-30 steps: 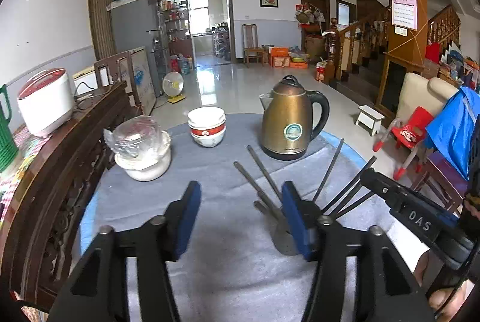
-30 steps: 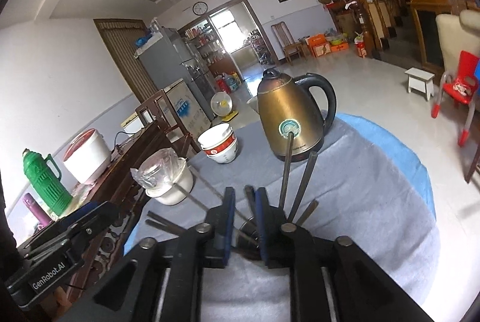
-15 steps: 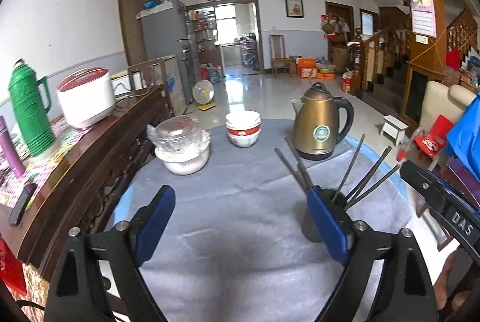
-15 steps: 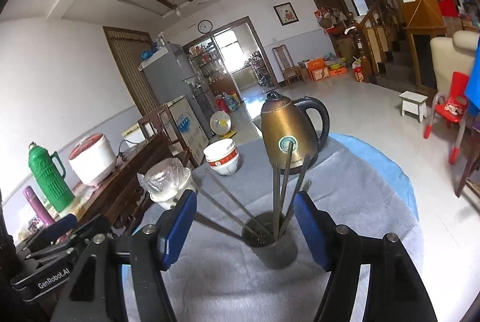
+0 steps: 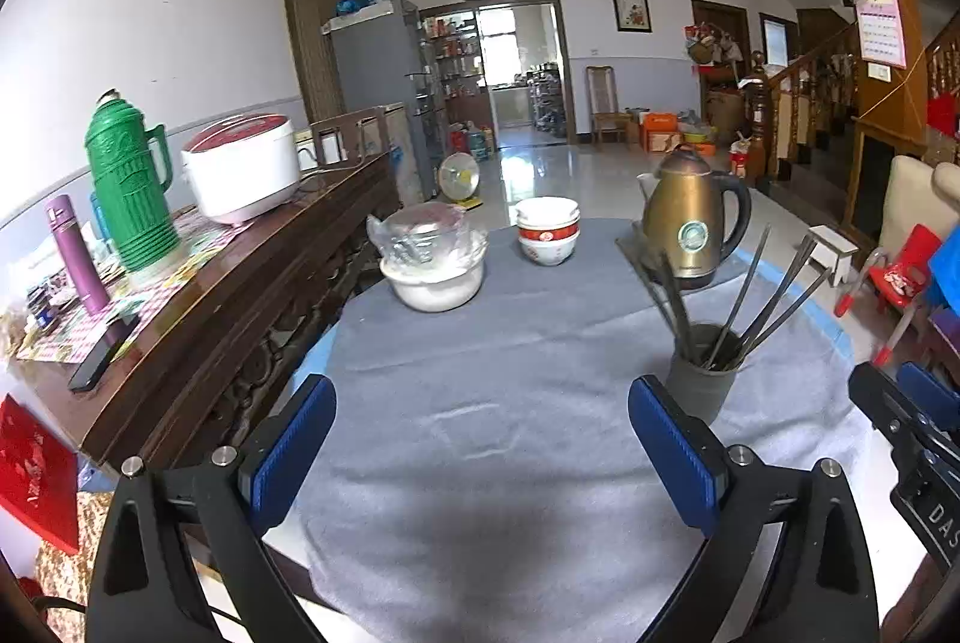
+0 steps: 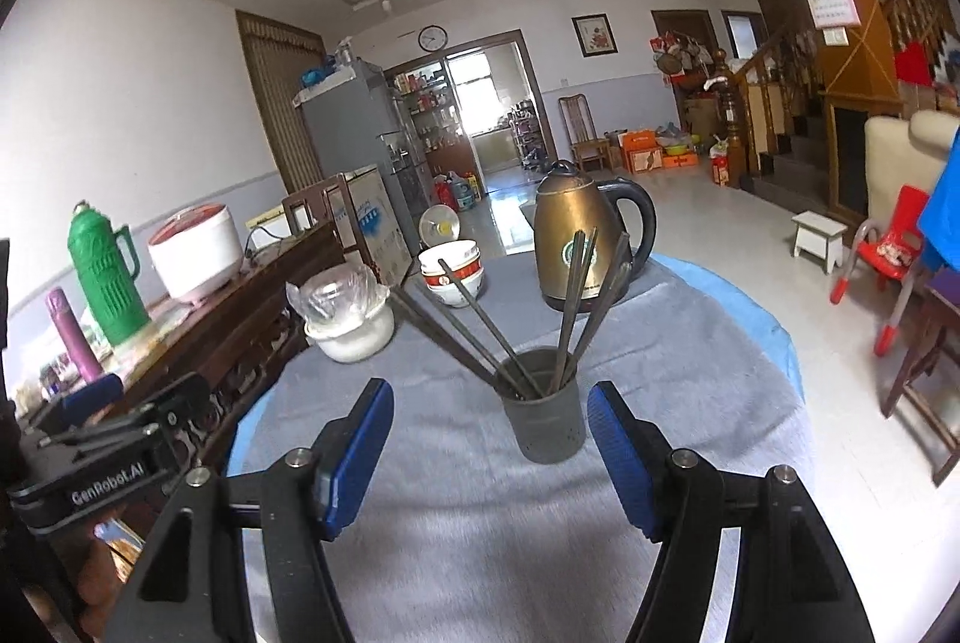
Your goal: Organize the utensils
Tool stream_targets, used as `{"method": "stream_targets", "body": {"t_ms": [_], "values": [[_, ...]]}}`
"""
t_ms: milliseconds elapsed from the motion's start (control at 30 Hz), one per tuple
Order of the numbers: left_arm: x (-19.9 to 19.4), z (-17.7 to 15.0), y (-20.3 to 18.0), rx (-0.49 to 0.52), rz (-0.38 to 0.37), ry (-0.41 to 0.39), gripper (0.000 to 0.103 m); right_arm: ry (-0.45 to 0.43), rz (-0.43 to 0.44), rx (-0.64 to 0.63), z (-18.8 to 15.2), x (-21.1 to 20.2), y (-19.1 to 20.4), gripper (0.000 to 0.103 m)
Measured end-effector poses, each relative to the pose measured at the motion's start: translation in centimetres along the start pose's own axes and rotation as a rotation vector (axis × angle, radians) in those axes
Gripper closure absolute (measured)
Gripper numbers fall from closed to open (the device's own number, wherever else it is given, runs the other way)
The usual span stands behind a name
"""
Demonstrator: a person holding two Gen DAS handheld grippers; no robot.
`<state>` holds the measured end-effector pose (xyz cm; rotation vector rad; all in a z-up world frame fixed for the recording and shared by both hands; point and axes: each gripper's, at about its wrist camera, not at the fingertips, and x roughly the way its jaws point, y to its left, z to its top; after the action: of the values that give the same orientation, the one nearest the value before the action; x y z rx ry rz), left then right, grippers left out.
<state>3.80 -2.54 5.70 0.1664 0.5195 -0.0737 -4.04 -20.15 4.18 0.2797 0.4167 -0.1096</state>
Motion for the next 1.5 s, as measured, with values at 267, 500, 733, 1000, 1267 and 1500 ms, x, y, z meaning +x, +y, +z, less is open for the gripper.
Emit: {"method": "stream_targets", "body": {"t_ms": [267,500,733,1000,1267,1500], "values": [[-1.6,-1.1,1.6,-0.011,0.029,-0.001,0.005,-0.024,-0.063,-0.022,-1.4,-2.1,0.9,0.031],[-3.1,-2.0,2.9,0.004,0.061,-0.036,0.005,-0.021,-0.100,-0.010,-1.8,-3.5,1.6,0.031],[-3.4,-2.7,3.9,0.004,0.065,-0.041,0.005,-0.030,-0.124,-0.044,-1.9,-4.0,2.8,0.031],[-3.8,-3.2,5.1,-0.008,0.064,-0.039,0.005,-0.036,-0.134,-0.043,-2.3,-4.4,3.2,0.031],[-4.1,-3.3,5.5,-0.016,0.062,-0.042,0.005,-0.034,-0.131,-0.048,-2.6,-4.9,3.4,0.031],[-4.4,-3.4,5.6,-0.027,0.058,-0.040,0.005,-0.042,-0.135,-0.048,-2.6,-5.2,3.4,0.031]]}}
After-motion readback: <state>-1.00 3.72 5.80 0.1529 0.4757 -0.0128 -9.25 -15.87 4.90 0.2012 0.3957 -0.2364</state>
